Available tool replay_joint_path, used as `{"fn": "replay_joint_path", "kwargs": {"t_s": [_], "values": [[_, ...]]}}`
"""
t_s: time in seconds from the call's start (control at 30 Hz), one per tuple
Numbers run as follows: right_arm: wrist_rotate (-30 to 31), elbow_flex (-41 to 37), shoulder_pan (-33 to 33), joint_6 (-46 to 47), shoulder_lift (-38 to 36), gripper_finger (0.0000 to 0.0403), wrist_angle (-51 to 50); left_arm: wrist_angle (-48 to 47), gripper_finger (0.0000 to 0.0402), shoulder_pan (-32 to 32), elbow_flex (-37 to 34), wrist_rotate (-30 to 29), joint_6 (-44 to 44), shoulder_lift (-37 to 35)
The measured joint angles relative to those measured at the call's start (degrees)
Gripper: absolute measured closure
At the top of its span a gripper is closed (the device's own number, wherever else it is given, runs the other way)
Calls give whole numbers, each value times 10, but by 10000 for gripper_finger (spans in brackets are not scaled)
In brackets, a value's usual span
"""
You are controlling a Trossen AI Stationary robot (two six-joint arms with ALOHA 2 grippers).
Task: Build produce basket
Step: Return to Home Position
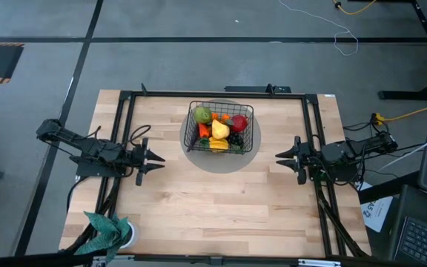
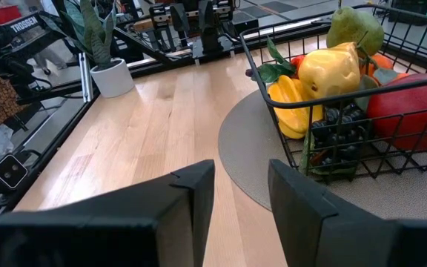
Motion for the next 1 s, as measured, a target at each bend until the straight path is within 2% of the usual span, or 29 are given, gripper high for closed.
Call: {"fn": "replay_joint_path", "kwargs": {"t_s": [1.0], "values": [[0,0,0,0,0,285,0,0,305,0,0,0,0,0]]}}
